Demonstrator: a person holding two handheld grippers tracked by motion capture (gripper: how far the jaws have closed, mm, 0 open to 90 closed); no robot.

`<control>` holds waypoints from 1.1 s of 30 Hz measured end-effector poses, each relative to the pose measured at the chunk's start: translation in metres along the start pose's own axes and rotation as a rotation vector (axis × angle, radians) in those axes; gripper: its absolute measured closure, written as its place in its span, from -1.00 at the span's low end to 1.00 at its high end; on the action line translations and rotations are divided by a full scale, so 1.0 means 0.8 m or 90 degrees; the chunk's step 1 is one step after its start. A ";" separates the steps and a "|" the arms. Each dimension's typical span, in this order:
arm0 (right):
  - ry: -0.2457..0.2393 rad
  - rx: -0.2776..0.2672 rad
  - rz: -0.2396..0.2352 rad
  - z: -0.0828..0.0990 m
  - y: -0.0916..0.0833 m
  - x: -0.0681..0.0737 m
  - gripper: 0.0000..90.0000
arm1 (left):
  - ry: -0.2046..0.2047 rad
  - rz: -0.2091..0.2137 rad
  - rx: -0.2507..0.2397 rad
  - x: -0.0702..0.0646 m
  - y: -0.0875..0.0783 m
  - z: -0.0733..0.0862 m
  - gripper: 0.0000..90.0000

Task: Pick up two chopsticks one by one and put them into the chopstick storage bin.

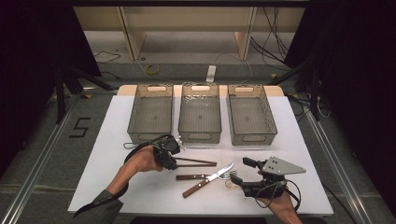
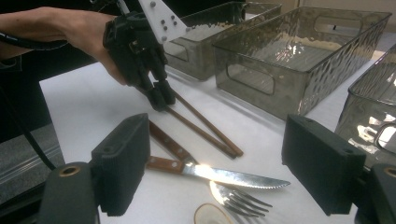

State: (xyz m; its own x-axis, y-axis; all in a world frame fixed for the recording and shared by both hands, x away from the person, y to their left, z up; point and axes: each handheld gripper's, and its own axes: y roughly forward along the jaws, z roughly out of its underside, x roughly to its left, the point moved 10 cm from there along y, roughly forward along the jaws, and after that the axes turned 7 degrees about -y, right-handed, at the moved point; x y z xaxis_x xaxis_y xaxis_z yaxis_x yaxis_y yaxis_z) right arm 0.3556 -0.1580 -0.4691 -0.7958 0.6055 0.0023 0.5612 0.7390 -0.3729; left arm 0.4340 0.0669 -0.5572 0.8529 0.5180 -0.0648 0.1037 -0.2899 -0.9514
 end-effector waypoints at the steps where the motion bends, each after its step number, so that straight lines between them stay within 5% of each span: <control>1: -0.004 -0.002 0.004 -0.001 -0.001 0.000 -0.44 | 0.008 -0.001 0.005 0.000 -0.001 0.001 0.65; 25: -0.001 -0.001 0.010 0.000 -0.001 -0.005 -0.43 | 0.098 0.003 0.013 -0.007 -0.002 0.006 0.84; 33: -0.003 0.001 0.006 0.001 0.000 -0.004 -0.43 | 0.103 0.005 0.006 -0.009 -0.002 0.006 0.87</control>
State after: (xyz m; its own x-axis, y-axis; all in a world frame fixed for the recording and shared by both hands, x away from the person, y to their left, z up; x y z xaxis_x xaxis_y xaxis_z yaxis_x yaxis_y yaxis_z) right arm 0.3581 -0.1602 -0.4697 -0.7917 0.6109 -0.0052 0.5682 0.7331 -0.3738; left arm 0.4255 0.0676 -0.5570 0.9248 0.3798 -0.0233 0.0932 -0.2855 -0.9538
